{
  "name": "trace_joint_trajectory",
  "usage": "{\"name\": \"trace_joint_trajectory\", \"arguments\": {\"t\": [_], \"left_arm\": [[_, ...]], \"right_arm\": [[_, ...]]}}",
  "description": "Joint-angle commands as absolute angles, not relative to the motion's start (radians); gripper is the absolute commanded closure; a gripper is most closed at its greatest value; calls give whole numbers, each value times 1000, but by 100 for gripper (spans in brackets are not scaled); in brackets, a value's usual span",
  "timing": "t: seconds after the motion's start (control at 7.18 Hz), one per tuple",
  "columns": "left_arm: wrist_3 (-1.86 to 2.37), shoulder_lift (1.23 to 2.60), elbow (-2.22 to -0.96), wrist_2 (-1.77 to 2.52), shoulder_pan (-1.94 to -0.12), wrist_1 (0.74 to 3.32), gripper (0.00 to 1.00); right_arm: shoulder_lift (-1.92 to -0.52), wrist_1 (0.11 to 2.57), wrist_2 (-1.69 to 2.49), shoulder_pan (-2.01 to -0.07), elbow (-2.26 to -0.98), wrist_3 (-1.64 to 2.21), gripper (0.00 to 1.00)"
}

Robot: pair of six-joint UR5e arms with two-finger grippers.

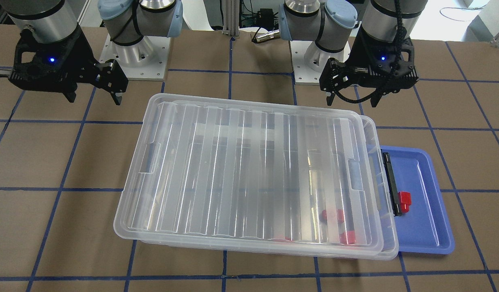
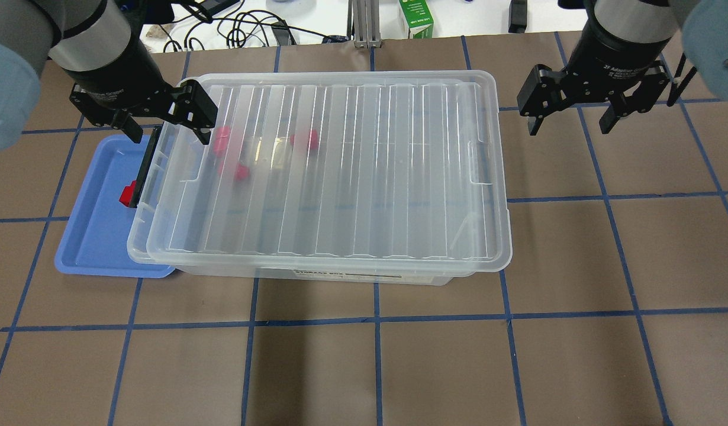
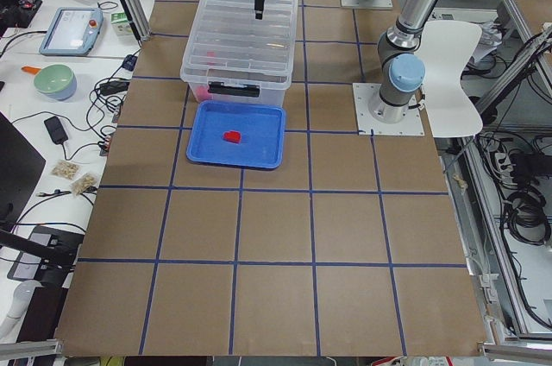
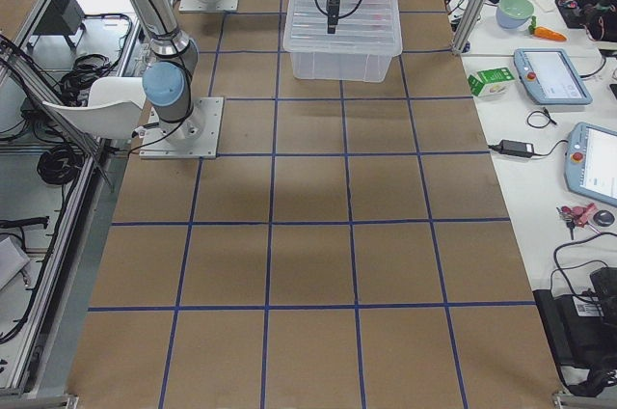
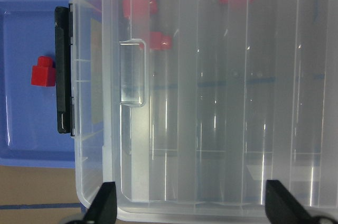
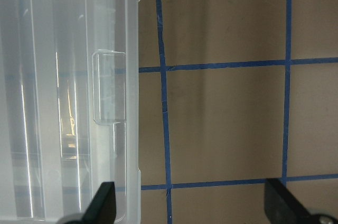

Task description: Place red block in blue tray from box

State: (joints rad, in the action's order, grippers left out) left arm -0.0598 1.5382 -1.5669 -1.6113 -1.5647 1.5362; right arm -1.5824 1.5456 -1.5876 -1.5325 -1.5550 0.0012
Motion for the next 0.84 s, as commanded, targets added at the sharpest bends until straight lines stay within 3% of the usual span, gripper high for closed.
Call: {"name": "trace_joint_trajectory", "arguments": {"t": [0.0,0.7], "left_arm": [[-60,1534,-1557,-1608,-1565,1536,0],[-60,1535,-1565,-1609,-1565,1536,0]], "right_arm": [[-1585,1545,-1589,-1532,-1555,-2,0],[-1585,1545,-1595,-1532,-1555,-3,0]]}}
